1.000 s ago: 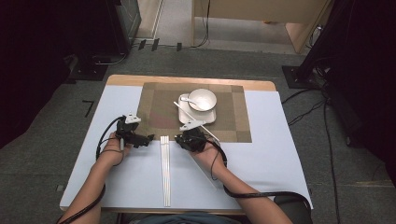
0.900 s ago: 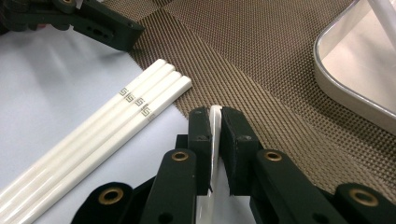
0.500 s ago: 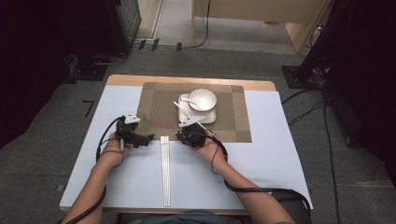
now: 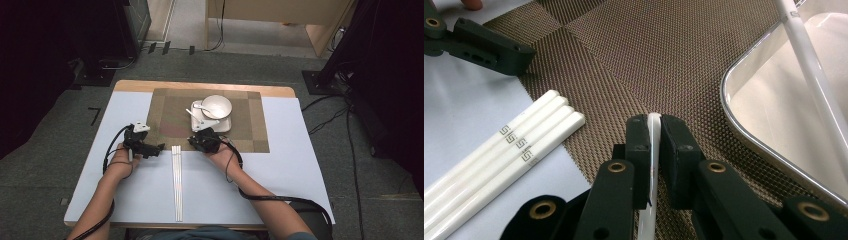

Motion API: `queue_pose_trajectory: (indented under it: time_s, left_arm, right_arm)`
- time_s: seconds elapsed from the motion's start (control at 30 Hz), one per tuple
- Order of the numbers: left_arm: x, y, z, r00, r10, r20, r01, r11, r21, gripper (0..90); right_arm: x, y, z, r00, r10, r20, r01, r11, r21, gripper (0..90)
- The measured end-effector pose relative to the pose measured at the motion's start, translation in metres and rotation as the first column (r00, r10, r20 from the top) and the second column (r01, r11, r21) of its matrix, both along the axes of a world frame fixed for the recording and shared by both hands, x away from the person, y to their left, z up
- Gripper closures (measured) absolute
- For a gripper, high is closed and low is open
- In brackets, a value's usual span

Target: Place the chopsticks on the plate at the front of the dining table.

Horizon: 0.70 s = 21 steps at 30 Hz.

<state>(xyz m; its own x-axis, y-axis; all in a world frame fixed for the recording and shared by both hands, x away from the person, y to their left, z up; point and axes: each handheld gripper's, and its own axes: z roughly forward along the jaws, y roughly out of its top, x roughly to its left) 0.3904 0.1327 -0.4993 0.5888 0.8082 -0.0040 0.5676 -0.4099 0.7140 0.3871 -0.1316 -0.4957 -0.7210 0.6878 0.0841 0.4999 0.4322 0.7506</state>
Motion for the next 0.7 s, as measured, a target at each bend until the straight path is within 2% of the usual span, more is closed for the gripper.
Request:
queue_pose_trajectory:
  time_s: [0.13,0.3,0.47,0.7]
  left_arm:
    - [0.0,0.0,0.0,1.0,0.002,0.0,-0.002,1.0,0.0,0.0]
    - [0.0,0.0,0.0,1.0,0.005,-0.002,-0.005,1.0,-0.004,0.0]
    - [0.001,0.0,0.0,1.0,0.003,-0.007,-0.003,1.0,-0.006,0.0]
    - [0.001,0.0,0.0,0.9999,0.003,-0.01,-0.003,1.0,-0.008,0.0]
  right_arm:
    - [-0.001,0.001,-0.001,0.9998,0.013,0.016,-0.013,0.9999,-0.008,82.2]
    - [-0.002,0.001,0.001,0.9992,0.036,0.018,-0.036,0.9994,-0.001,70.5]
    - [-0.007,0.001,0.007,0.9975,0.054,0.046,-0.055,0.9983,0.02,59.6]
    - [-0.011,-0.004,0.009,0.9985,0.044,0.034,-0.045,0.9977,0.051,52.2]
